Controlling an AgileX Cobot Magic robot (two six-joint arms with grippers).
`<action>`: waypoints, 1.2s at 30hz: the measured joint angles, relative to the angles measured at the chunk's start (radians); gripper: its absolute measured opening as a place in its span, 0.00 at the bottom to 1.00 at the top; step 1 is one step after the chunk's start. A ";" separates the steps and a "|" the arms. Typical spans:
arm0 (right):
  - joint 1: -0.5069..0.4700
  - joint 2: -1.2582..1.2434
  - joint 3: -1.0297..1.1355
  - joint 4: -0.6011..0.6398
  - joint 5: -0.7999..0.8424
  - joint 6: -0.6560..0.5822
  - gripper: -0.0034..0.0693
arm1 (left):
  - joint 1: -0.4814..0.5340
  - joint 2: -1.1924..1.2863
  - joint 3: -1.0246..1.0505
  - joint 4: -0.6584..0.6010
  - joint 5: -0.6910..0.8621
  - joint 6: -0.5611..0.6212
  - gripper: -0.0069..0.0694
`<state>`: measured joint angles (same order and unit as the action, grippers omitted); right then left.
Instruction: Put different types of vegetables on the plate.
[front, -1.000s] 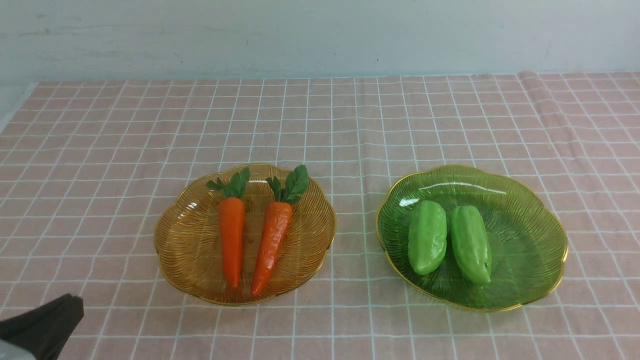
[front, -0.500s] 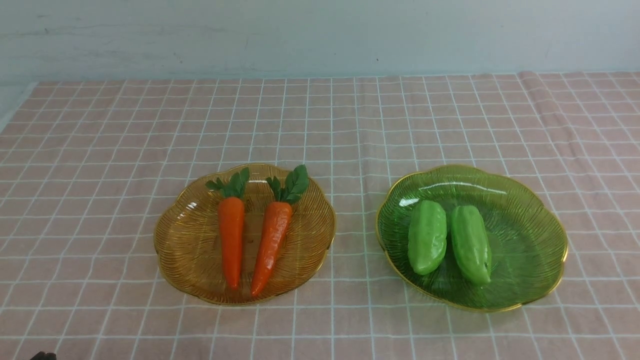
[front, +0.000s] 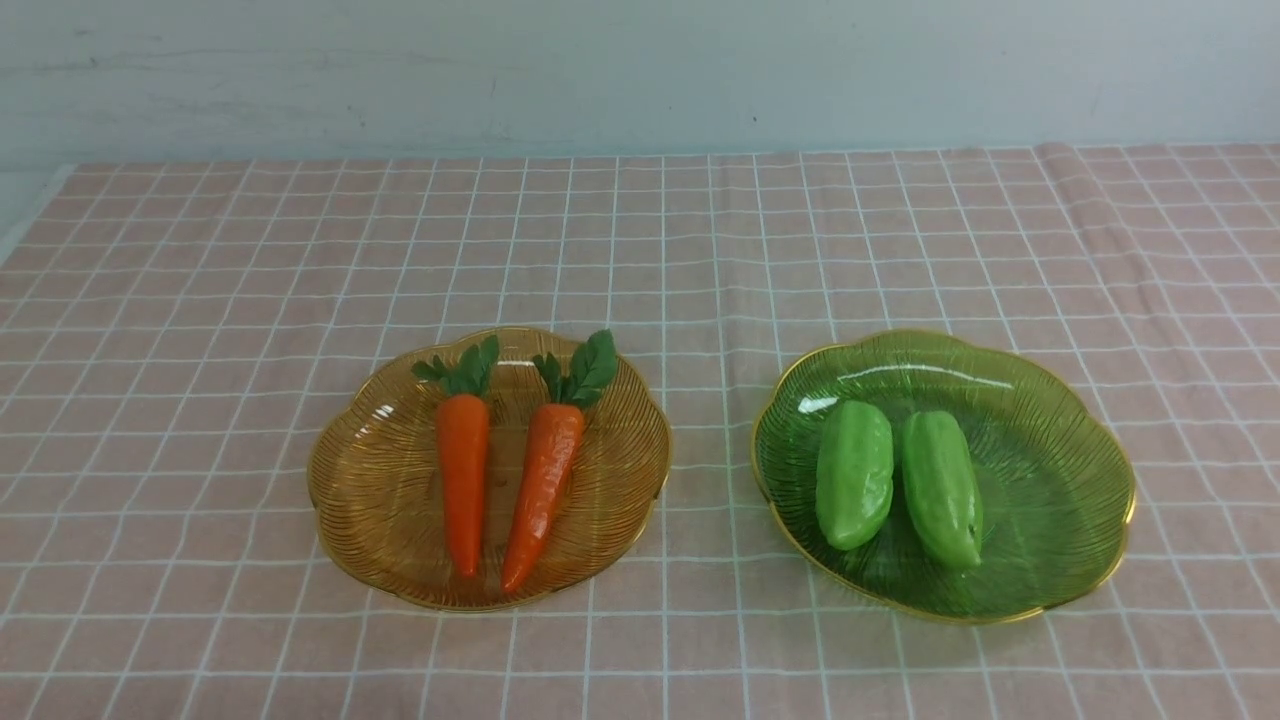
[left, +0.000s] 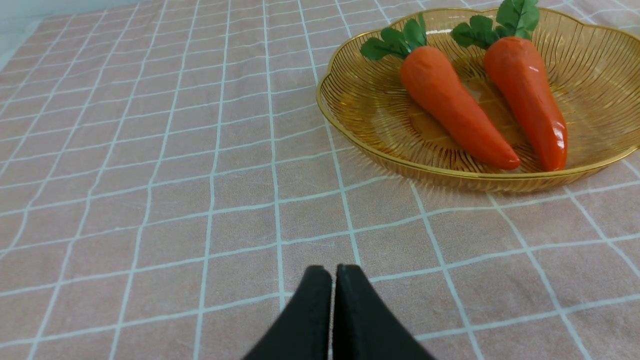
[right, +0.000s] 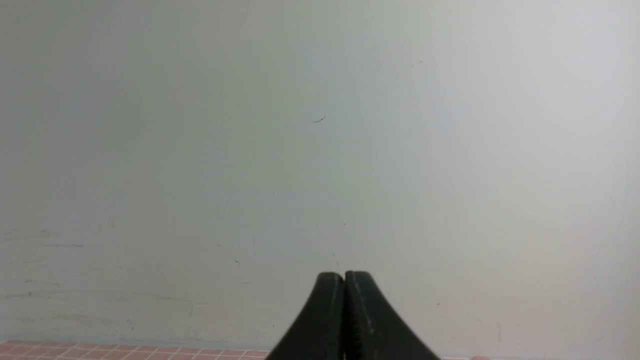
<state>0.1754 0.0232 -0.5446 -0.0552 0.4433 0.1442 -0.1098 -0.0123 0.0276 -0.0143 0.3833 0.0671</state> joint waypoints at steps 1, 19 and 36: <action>0.000 0.000 0.000 0.000 0.000 0.000 0.02 | 0.000 0.000 0.000 0.000 0.000 0.000 0.09; -0.022 -0.010 0.066 -0.059 0.021 0.000 0.02 | 0.000 0.000 0.000 0.000 0.000 0.000 0.09; -0.186 -0.033 0.570 -0.097 -0.053 0.004 0.02 | 0.000 -0.002 0.000 0.000 0.000 0.000 0.09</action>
<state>-0.0102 -0.0094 0.0254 -0.1523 0.3906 0.1478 -0.1098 -0.0142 0.0276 -0.0143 0.3833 0.0671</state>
